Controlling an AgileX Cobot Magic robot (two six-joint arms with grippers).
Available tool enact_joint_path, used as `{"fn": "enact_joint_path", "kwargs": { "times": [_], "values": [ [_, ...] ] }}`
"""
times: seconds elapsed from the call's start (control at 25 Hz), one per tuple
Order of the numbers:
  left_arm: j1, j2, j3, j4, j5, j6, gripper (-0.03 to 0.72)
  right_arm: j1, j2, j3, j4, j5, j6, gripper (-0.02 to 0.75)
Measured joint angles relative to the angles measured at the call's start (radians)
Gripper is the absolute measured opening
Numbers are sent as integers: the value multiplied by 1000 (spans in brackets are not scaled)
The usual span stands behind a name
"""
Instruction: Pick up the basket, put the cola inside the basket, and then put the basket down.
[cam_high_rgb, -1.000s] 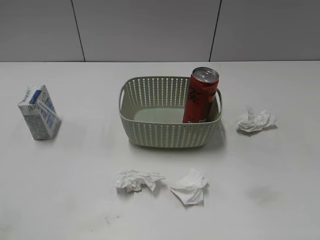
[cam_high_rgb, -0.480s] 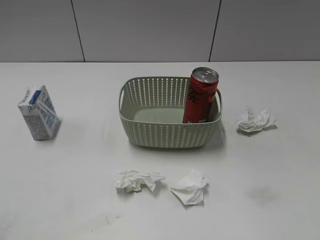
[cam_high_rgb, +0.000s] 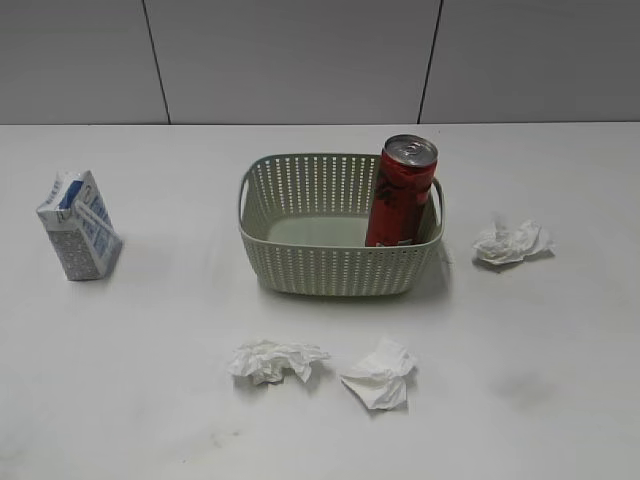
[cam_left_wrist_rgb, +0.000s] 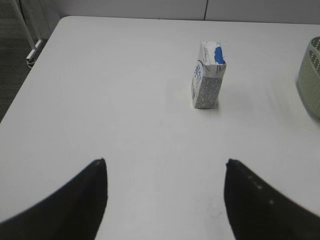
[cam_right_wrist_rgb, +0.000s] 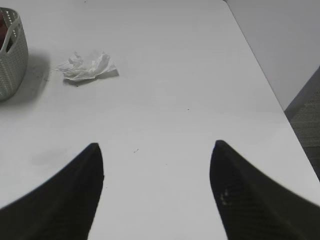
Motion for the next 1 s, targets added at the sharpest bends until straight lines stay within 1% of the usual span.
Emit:
{"fn": "enact_joint_path", "kwargs": {
  "times": [0.08, 0.32, 0.4, 1.0],
  "values": [
    [25, 0, 0, 0, 0, 0, 536, 0, 0, 0, 0, 0, 0, 521],
    [164, 0, 0, 0, 0, 0, 490, 0, 0, 0, 0, 0, 0, 521],
    [183, 0, 0, 0, 0, 0, 479, 0, 0, 0, 0, 0, 0, 521],
    [189, 0, 0, 0, 0, 0, 425, 0, 0, 0, 1, 0, 0, 521]
  ]
}}
